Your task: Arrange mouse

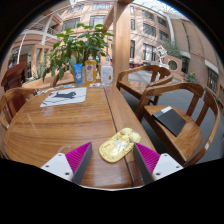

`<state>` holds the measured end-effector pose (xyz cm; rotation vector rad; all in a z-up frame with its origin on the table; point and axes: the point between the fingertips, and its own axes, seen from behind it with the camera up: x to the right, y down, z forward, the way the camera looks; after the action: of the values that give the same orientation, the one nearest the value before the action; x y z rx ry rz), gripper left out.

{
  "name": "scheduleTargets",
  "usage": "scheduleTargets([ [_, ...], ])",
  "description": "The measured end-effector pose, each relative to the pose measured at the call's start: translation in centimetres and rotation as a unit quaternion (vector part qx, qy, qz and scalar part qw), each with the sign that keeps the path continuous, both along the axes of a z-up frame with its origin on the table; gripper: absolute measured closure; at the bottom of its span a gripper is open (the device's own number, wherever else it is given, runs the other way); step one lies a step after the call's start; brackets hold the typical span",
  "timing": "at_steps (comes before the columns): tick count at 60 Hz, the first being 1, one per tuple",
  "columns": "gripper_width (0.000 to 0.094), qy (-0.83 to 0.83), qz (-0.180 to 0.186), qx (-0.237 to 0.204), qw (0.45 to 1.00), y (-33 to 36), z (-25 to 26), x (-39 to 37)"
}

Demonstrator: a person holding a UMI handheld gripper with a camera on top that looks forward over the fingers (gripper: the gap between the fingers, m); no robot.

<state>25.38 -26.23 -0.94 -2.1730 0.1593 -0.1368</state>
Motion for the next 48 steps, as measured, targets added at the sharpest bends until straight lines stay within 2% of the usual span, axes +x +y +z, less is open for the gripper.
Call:
scheduleTargets([
  [8, 0.0099, -0.004, 0.006, 0.001, 1.000, 2.5, -0.2, -0.1],
  [12, 0.0150, -0.006, 0.015, 0.002, 1.000, 3.6, -0.2, -0.6],
  [20, 0.0323, -0.011, 0.033, 0.000, 0.999, 4.9, -0.2, -1.4],
  [23, 0.0438, 0.001, 0.043, 0.000, 0.999, 5.2, -0.3, -2.2],
  [29, 0.0458, -0.003, 0.053, 0.003, 0.999, 5.4, -0.4, -2.5],
  [36, 0.0527, -0.010, 0.062, -0.002, 0.998, 5.3, -0.4, -2.5],
  [43, 0.0587, 0.000, 0.055, 0.000, 0.998, 5.5, -0.3, -2.5],
  [48, 0.0588, 0.000, 0.047, -0.001, 0.999, 5.5, -0.2, -2.6],
])
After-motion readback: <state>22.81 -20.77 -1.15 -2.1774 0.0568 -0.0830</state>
